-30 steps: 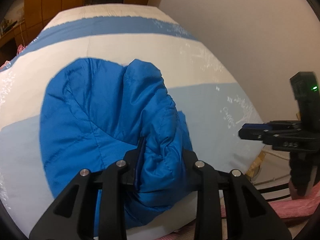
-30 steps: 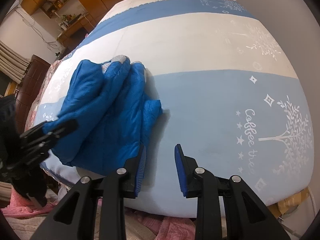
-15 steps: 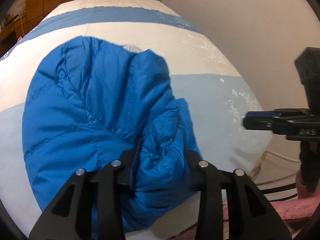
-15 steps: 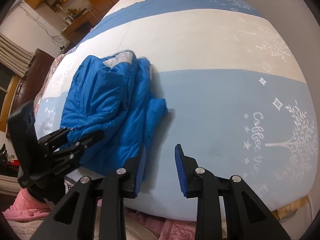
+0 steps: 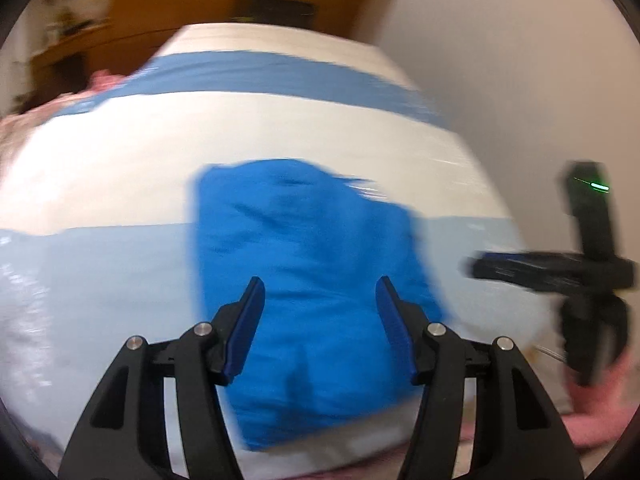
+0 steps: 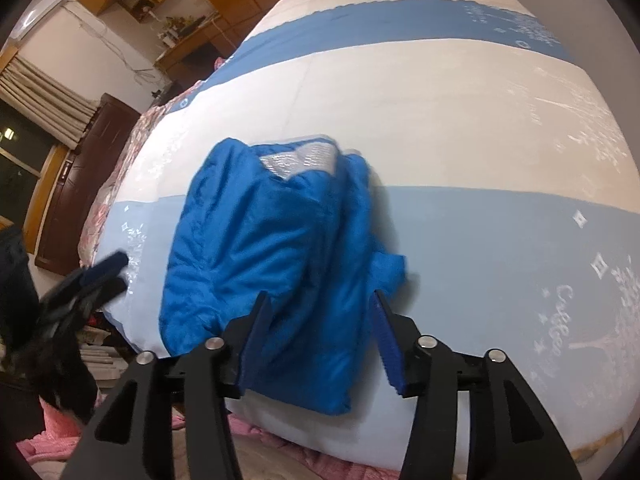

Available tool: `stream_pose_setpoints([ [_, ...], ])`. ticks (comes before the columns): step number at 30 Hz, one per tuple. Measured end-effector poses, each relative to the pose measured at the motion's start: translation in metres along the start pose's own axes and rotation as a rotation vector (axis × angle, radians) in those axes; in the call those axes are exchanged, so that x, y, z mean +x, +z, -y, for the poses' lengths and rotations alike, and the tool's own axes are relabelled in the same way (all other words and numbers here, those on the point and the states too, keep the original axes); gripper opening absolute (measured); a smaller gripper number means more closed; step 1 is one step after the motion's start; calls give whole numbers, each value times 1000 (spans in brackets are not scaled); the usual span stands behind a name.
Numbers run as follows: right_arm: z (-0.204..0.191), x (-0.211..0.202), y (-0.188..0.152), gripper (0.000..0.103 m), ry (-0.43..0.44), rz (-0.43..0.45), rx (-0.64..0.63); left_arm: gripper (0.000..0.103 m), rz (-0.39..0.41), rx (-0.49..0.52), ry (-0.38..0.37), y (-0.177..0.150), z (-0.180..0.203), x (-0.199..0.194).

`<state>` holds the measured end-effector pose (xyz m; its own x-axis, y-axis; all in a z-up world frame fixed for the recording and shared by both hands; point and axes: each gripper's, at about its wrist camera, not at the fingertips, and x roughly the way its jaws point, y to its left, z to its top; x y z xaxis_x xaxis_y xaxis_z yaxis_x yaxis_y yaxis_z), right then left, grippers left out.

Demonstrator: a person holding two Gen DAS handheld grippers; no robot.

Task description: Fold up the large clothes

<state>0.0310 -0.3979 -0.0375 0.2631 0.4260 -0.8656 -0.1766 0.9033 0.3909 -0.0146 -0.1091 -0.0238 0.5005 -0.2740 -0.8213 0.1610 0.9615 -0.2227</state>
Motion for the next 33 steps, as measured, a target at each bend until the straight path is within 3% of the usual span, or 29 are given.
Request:
stream_pose_setpoints([
  [1, -4, 5, 3, 63, 13, -5, 3, 55, -26, -14, 55, 4, -11, 8],
  [5, -14, 27, 17, 70, 26, -39, 20, 49, -73, -28, 107, 13, -31, 34],
  [11, -14, 62, 33, 75, 13, -86, 61, 46, -154, -45, 50, 9, -48, 67],
  [16, -14, 86, 37, 75, 17, -127, 90, 48, -158, -48, 14, 10, -48, 76],
  [18, -17, 96, 37, 69, 19, -140, 95, 48, -161, -52, 3, 9, -51, 79],
  [23, -28, 103, 36, 33, 21, -120, 56, 48, -164, -61, -18, 9, -56, 81],
  [26, -29, 95, 35, 18, 38, -93, 51, 48, -163, -75, -29, 10, -60, 79],
  [33, -47, 58, 30, 11, 44, -6, -11, 48, -109, -77, -32, 17, -57, 55],
])
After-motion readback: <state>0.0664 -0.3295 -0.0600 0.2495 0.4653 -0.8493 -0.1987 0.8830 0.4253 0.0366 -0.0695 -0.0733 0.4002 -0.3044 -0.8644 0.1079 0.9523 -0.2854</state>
